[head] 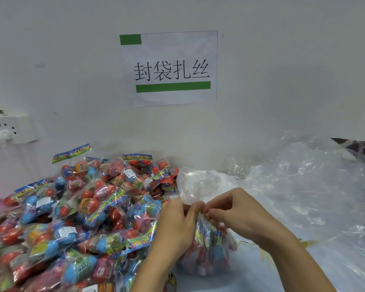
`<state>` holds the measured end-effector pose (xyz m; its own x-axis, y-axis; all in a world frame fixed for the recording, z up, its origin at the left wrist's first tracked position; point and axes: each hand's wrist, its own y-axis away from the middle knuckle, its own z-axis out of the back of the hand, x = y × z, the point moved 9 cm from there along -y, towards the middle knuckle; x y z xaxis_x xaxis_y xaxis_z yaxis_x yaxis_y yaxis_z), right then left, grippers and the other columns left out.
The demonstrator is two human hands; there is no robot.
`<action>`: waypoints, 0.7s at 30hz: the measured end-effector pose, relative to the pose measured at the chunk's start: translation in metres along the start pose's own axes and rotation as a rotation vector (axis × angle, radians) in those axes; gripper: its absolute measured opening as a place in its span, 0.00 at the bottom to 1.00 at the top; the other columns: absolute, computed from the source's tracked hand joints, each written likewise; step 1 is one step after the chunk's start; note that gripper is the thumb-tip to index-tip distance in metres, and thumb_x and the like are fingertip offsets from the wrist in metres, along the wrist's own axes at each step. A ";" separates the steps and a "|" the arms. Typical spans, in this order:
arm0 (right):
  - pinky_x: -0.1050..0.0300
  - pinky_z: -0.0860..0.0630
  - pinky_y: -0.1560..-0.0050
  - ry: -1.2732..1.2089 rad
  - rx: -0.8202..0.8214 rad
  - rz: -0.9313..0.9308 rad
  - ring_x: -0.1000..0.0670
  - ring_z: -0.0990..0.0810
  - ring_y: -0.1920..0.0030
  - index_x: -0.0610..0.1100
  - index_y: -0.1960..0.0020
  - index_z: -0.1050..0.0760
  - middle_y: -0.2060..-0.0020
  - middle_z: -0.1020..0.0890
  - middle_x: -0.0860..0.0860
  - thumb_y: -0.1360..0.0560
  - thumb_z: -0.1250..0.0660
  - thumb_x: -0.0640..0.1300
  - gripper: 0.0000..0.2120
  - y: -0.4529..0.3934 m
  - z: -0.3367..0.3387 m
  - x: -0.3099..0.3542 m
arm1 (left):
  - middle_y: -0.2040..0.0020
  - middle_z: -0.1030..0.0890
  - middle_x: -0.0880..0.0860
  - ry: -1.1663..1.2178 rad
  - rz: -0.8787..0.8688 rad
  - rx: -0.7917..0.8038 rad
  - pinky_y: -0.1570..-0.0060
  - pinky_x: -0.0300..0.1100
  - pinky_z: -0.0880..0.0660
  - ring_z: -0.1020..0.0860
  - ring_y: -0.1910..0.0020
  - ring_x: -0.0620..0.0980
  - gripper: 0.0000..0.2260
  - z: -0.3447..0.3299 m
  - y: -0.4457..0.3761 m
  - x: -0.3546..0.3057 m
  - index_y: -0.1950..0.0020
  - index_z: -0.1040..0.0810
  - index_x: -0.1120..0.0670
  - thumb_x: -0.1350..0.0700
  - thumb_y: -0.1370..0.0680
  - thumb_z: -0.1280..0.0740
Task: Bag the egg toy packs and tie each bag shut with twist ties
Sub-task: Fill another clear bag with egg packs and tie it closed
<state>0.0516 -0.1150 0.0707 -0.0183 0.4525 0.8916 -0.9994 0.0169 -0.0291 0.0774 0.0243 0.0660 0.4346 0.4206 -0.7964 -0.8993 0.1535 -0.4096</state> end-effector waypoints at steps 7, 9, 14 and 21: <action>0.72 0.27 0.64 -0.036 0.053 0.018 0.62 0.17 0.65 0.49 0.52 0.13 0.63 0.13 0.56 0.26 0.25 0.38 0.08 0.003 0.005 -0.003 | 0.80 0.30 0.43 -0.020 -0.008 0.049 0.74 0.35 0.38 0.35 0.77 0.43 0.21 -0.004 0.000 -0.002 0.71 0.28 0.52 0.53 0.18 0.35; 0.72 0.27 0.65 -0.012 0.052 0.020 0.62 0.17 0.65 0.50 0.53 0.13 0.65 0.13 0.55 0.26 0.26 0.37 0.09 0.003 0.008 -0.004 | 0.78 0.28 0.44 -0.008 -0.010 0.041 0.73 0.35 0.37 0.34 0.76 0.42 0.20 -0.003 0.000 -0.002 0.71 0.27 0.53 0.53 0.18 0.35; 0.75 0.27 0.64 0.061 0.038 0.036 0.57 0.15 0.62 0.56 0.58 0.13 0.68 0.14 0.56 0.27 0.23 0.43 0.07 0.003 0.013 -0.005 | 0.78 0.28 0.45 0.008 0.010 0.028 0.74 0.35 0.38 0.33 0.77 0.42 0.21 -0.001 -0.001 0.000 0.72 0.27 0.53 0.52 0.18 0.35; 0.72 0.32 0.70 0.079 -0.021 0.127 0.59 0.27 0.76 0.54 0.58 0.12 0.78 0.22 0.57 0.29 0.21 0.47 0.02 -0.005 0.007 0.001 | 0.79 0.27 0.43 0.053 0.010 0.029 0.74 0.30 0.36 0.30 0.77 0.40 0.18 -0.002 0.001 -0.001 0.69 0.24 0.51 0.52 0.19 0.35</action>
<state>0.0560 -0.1207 0.0744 -0.1414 0.5210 0.8418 -0.9884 -0.0265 -0.1497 0.0765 0.0218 0.0654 0.4269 0.3746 -0.8230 -0.9043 0.1754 -0.3893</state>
